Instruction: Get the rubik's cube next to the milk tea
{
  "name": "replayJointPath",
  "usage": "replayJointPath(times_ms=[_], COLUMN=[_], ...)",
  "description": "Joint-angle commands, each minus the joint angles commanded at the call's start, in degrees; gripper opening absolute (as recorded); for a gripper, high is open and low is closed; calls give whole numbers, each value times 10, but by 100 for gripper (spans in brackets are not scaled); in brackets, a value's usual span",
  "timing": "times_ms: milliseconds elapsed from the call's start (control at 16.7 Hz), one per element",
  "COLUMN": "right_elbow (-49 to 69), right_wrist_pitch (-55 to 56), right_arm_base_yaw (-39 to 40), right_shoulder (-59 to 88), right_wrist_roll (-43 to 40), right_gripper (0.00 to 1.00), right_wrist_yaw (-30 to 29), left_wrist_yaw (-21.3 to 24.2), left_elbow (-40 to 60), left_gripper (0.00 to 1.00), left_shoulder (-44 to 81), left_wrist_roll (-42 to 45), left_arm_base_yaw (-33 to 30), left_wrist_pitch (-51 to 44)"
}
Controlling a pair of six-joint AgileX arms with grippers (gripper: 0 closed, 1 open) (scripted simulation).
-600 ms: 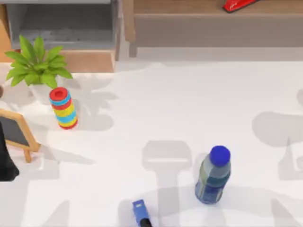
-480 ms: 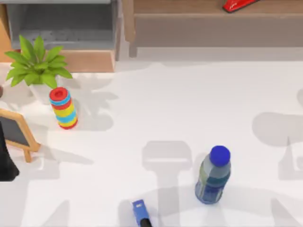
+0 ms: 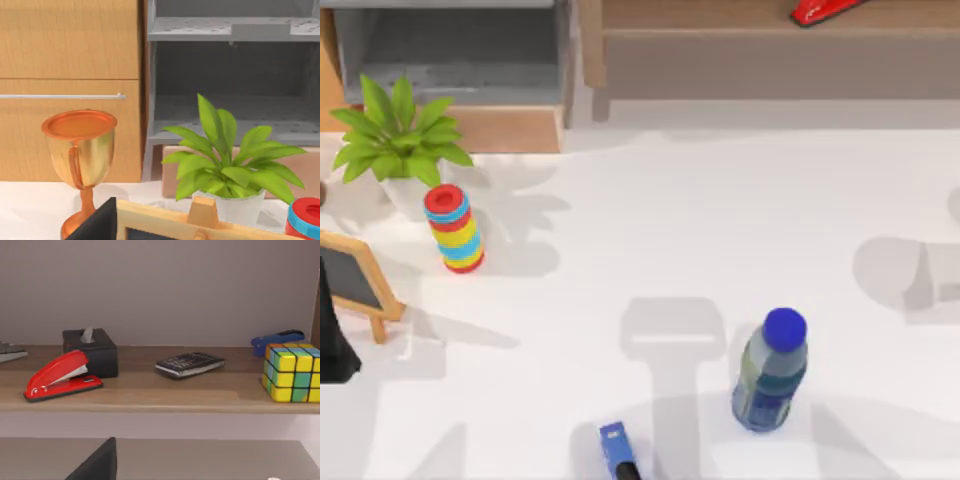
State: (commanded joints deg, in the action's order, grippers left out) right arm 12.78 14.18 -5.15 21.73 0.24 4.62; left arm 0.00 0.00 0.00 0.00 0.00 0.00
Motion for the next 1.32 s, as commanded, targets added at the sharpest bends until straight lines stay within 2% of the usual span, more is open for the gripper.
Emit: replayJointPath(times_ms=[600, 780, 1020, 1320], right_elbow=[282, 351, 412, 428], right_wrist_pitch=[313, 389, 457, 474], right_arm_base_yaw=[-112, -139, -164, -170], right_shoulder=[644, 799, 922, 951], right_wrist_roll=[4, 5, 6, 6], right_gripper=[100, 100, 100, 100], right_wrist_yaw=[103, 128, 151, 156], left_wrist_yaw=[0, 0, 0, 0], left_elbow=[0, 0, 0, 0], left_gripper=[100, 100, 100, 100], left_shoulder=[0, 0, 0, 0], left_wrist_roll=[0, 0, 0, 0], left_arm_base_yaw=[0, 0, 0, 0], left_wrist_pitch=[0, 0, 0, 0])
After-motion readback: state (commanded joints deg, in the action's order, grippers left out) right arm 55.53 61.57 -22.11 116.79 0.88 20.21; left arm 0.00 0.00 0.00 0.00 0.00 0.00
